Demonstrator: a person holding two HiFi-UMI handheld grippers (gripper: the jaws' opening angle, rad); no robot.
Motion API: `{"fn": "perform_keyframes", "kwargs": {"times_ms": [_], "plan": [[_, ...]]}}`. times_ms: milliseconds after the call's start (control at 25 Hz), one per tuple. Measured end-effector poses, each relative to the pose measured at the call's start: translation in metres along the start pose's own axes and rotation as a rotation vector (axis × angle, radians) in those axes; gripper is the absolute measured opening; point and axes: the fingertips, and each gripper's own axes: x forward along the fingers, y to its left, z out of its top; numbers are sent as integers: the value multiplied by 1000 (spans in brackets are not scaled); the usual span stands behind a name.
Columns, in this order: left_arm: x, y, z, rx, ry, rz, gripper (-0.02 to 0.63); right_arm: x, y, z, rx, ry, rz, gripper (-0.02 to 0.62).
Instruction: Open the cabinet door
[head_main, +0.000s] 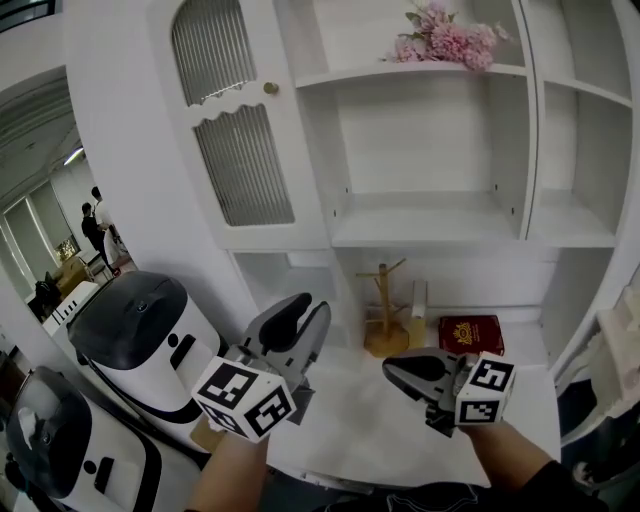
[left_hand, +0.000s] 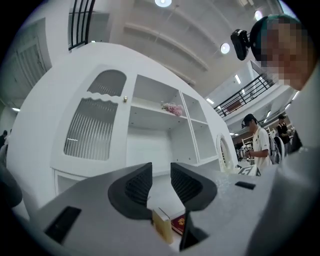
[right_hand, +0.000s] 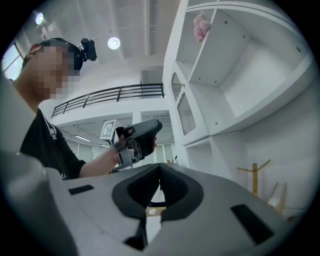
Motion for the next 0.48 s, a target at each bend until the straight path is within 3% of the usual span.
{"fn": "perform_keyframes", "kwargs": {"times_ms": [240, 480], "plan": [[35, 43, 58, 50, -78, -37, 107, 17, -18, 11, -19, -4, -39, 5], [83, 95, 123, 214, -122, 31, 107, 37, -41, 36, -52, -23, -88, 5]]}}
